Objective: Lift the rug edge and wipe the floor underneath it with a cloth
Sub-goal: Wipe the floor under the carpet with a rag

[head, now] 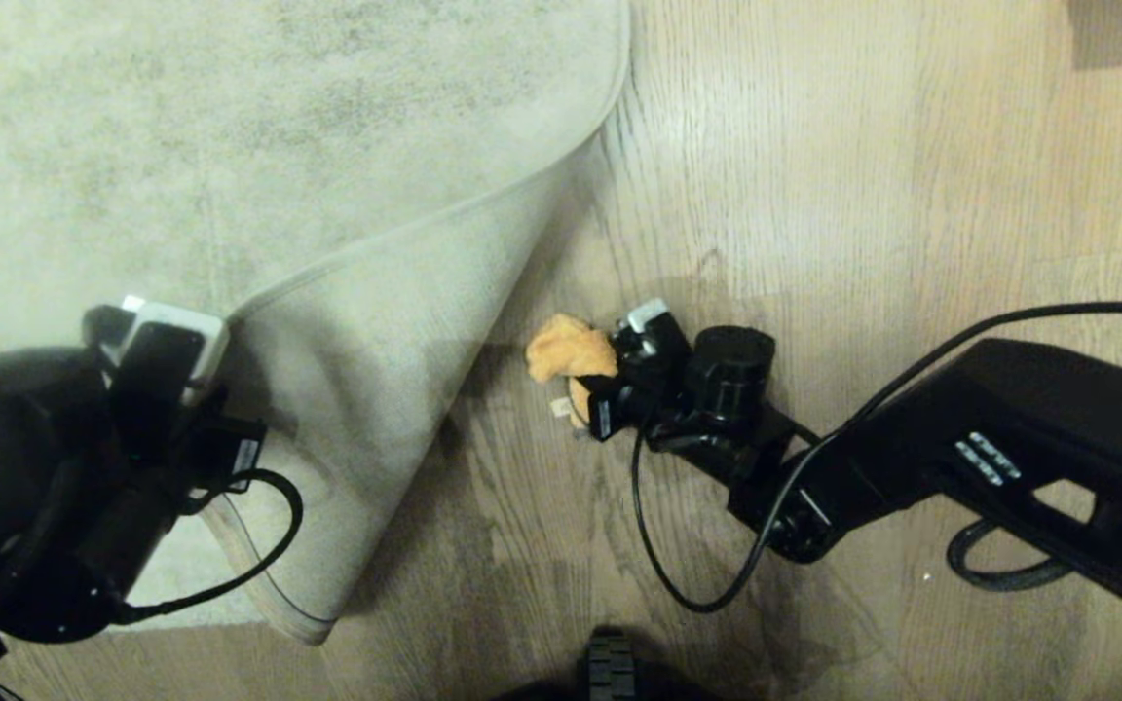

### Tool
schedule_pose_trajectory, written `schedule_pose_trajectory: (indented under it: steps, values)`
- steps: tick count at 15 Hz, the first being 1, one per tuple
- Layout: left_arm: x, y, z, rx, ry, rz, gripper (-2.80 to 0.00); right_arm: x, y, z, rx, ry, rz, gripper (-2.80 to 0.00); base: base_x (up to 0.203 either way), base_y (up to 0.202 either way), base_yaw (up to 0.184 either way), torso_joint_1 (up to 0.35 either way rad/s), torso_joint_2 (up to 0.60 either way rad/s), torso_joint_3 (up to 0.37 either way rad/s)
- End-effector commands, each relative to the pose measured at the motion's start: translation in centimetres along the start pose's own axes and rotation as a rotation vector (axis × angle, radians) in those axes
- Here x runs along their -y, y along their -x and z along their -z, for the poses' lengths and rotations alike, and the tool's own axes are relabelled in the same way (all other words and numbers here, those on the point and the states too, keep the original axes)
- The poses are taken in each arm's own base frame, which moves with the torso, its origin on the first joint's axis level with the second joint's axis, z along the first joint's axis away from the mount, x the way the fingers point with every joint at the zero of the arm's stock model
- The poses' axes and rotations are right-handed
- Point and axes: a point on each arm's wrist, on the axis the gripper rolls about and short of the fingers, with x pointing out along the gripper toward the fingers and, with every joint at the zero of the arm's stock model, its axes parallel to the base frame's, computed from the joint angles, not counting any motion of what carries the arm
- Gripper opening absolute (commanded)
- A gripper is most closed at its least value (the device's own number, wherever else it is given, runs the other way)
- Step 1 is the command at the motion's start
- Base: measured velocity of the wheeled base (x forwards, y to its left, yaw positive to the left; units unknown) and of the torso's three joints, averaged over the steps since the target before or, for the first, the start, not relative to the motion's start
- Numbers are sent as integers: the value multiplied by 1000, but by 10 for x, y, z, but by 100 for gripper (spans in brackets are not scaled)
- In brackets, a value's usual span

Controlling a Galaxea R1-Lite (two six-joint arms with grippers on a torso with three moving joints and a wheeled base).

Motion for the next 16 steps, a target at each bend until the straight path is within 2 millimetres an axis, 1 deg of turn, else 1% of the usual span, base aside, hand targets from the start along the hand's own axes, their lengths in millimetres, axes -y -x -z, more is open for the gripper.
schedule_pose_trajectory:
  steps: [1,3,5,6,7,8,9,11,14,16]
  values:
    - [0,1,0,4,0,-1,-280,27,17,-44,80,14,65,-280,0,0,0,0,0,0]
    - [0,1,0,4,-2,0,-280,39,32,-72,108,20,94,-280,0,0,0,0,0,0]
    - [1,1,0,4,-3,3,-280,42,48,-97,121,24,105,-280,0,0,0,0,0,0]
    - [1,2,0,5,-2,2,-280,42,56,-108,124,24,105,-280,0,0,0,0,0,0]
    - [1,2,0,5,-2,2,-280,35,63,-114,114,21,87,-280,0,0,0,0,0,0]
    - [0,2,0,6,-1,1,-280,23,69,-114,90,16,57,-280,0,0,0,0,0,0]
    - [0,2,-1,8,1,1,-280,9,74,-110,63,10,18,-280,0,0,0,0,0,0]
    - [0,3,-1,10,2,0,-280,-25,85,-96,2,0,-75,-280,0,0,0,0,0,0]
    - [-2,4,-2,15,6,-4,-280,-67,104,-58,-136,1,-202,-280,0,0,0,0,0,0]
    - [-2,4,-2,13,7,-8,-280,-93,106,-25,-223,10,-281,-280,0,0,0,0,0,0]
